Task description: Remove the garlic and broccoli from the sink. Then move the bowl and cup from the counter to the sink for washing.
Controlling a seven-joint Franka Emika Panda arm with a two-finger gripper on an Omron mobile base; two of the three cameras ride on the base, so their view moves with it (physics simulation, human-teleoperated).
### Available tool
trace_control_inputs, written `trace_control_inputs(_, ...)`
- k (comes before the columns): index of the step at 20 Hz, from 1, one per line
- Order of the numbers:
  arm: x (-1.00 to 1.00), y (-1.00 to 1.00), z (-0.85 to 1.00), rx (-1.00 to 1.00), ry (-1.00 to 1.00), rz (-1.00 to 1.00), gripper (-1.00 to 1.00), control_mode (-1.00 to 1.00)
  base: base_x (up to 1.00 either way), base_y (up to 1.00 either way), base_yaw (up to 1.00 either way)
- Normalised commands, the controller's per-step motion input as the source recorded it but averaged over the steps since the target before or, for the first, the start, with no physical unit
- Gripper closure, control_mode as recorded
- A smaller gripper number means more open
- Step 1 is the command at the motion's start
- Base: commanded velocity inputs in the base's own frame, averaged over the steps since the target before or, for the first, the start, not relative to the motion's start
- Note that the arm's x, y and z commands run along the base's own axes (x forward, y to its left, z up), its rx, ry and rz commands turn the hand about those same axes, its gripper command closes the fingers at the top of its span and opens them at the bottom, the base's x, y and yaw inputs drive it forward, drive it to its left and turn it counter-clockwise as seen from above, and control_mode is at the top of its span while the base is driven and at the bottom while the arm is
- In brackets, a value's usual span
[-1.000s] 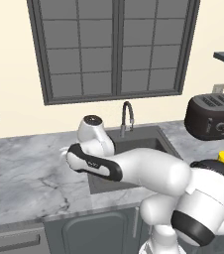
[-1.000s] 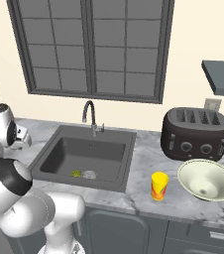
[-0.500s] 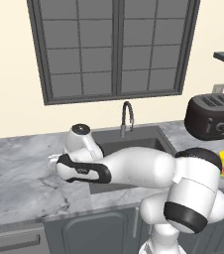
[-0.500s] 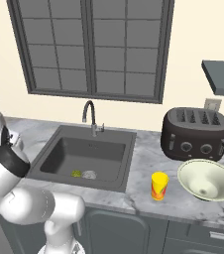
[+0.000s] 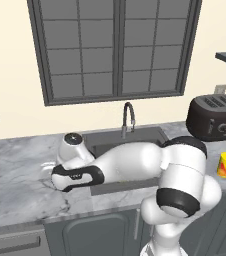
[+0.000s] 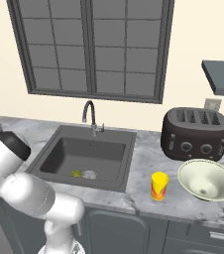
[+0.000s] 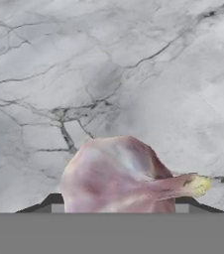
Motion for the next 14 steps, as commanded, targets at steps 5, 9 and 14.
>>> trace_control_inputs(5,0.01,0.19,-0.18,0.00,0.00,-0.03,1.00,-1.00,0.00,0.00,0.00)
trace_control_inputs(9,0.01,0.12,-0.12,0.00,0.00,-0.03,1.00,-1.00,0.00,0.00,0.00)
trace_control_inputs(14,0.00,0.12,-0.13,0.00,0.00,-0.04,1.00,-1.00,0.00,0.00,0.00)
